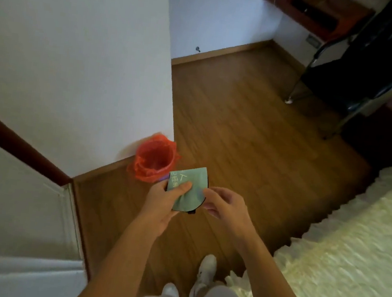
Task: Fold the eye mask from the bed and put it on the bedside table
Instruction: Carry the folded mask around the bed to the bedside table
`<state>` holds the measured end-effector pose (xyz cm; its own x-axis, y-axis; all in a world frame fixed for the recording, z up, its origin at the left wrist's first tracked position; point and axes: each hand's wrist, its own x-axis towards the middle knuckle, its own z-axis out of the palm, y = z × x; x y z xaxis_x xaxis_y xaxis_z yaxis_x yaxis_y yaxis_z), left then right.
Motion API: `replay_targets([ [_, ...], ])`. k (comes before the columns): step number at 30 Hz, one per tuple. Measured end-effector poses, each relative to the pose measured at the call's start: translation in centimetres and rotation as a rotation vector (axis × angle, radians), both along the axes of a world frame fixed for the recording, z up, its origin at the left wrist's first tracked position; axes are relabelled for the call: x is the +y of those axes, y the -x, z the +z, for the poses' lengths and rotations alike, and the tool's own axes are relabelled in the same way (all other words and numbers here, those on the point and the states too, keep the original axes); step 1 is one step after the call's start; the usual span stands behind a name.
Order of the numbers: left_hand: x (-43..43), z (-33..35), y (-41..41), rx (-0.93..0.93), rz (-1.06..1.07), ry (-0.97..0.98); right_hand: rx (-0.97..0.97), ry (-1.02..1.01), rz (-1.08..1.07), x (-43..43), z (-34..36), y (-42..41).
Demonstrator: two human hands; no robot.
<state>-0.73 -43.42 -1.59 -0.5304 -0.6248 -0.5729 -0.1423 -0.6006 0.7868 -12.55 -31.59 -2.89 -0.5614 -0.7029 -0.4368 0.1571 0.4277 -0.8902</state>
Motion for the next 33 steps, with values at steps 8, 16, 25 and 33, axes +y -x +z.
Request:
replay_targets([
  [8,-0.9,-0.3,14.8,-0.007,-0.259,-0.022,-0.034,0.028,-0.314,1.9,-1.6,11.1],
  [16,0.9,0.9,34.8,0.004,-0.480,-0.035,-0.004,0.053,-0.541,5.0,-0.2,28.2],
  [25,4.1,1.5,51.4,-0.002,-0.650,-0.050,-0.018,0.073,-0.739,8.8,0.1,41.4],
  [33,4.2,-0.2,65.0,-0.020,-0.757,-0.051,-0.048,0.083,-0.853,9.2,-1.2,52.9],
])
